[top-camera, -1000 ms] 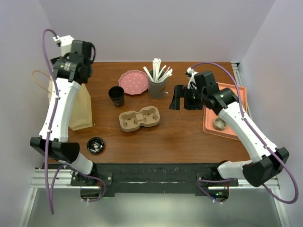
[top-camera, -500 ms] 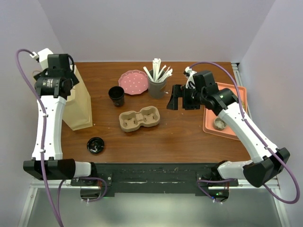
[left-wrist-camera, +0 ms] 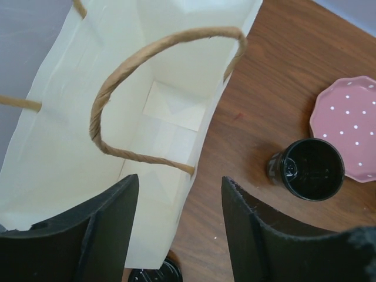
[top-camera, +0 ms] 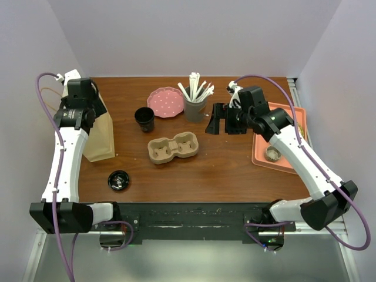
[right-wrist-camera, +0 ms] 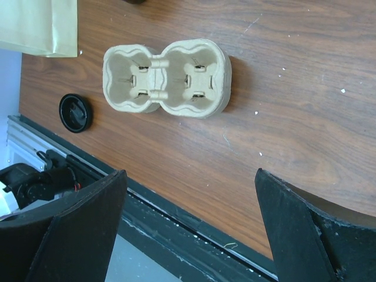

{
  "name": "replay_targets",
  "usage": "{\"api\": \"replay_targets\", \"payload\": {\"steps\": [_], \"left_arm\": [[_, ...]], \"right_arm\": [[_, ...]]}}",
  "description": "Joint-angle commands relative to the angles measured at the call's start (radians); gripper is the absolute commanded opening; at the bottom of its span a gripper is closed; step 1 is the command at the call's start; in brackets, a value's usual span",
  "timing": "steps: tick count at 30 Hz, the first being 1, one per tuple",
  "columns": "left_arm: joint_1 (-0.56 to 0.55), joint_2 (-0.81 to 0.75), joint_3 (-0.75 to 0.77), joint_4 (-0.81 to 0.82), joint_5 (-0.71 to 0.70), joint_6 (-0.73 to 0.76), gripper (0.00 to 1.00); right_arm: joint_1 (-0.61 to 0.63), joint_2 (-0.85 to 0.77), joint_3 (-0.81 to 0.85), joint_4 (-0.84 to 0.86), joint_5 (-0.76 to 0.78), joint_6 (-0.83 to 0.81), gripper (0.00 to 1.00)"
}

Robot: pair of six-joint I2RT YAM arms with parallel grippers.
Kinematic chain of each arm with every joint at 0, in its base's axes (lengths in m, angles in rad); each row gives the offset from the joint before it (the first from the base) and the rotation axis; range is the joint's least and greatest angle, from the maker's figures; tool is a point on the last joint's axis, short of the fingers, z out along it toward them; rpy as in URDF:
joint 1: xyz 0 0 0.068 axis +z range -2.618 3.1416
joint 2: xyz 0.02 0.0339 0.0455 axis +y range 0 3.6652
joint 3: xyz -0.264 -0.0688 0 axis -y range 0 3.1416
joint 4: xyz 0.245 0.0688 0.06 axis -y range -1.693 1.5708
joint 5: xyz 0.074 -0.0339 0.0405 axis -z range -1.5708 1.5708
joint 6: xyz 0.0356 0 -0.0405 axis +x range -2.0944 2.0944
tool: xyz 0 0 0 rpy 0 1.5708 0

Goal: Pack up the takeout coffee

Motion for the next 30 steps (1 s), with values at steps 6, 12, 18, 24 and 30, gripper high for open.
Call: {"api": "replay_targets", "payload": {"steps": [6, 12, 18, 24, 30], "left_arm": [[0.001, 0.003, -0.025, 0.153, 0.056, 0.109, 0.52], [0.003, 0.009, -0.025, 0.141, 0.046, 0.099, 0.50], [0.003, -0.011, -0.031, 0.095, 0.062, 0.062, 0.58], [0.003, -0.039, -0.031, 0.044, 0.039, 0.002, 0.73], [0.003, -0.025, -0.067, 0.020, -0.001, 0.001, 0.73]], "right_arm": [[0.005, 0.009, 0.043, 0.030, -0.012, 0.008, 0.93], [0.006, 0.010, 0.053, 0.029, -0.006, 0.003, 0.93], [0.004, 0.028, 0.052, 0.030, 0.021, -0.006, 0.93], [0.013, 0.069, 0.066, 0.046, 0.064, 0.003, 0.91], [0.053, 0.111, 0.075, 0.050, 0.090, 0.025, 0.91]]}}
